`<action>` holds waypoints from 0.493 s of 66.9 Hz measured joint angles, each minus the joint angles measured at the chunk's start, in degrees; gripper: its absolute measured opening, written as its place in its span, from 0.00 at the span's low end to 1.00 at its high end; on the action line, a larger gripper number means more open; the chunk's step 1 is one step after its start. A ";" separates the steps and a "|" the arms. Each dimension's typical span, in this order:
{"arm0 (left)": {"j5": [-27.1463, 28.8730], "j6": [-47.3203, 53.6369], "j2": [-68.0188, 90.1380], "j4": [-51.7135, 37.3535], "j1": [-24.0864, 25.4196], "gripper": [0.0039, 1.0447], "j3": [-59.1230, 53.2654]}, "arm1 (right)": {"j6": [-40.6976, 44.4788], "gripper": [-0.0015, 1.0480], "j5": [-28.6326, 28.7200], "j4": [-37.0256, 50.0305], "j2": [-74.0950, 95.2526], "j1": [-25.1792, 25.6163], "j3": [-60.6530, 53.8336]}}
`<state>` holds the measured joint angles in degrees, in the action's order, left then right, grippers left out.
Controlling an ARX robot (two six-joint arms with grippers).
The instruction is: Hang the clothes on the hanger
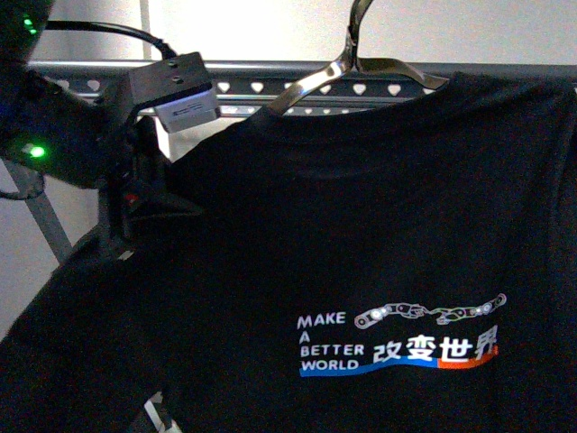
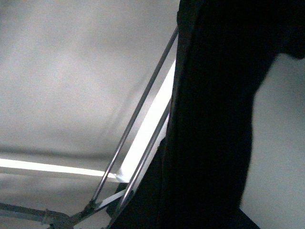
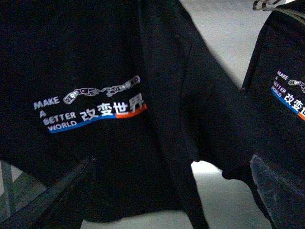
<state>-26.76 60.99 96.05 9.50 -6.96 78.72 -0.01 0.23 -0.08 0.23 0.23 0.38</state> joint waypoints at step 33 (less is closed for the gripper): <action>-3.83 13.90 7.87 -15.93 -6.93 0.08 7.65 | 0.00 0.93 -0.02 0.00 0.00 0.00 0.00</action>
<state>-30.59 74.89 103.92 -6.44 -13.89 86.37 -0.01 0.21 -0.08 0.23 0.23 0.38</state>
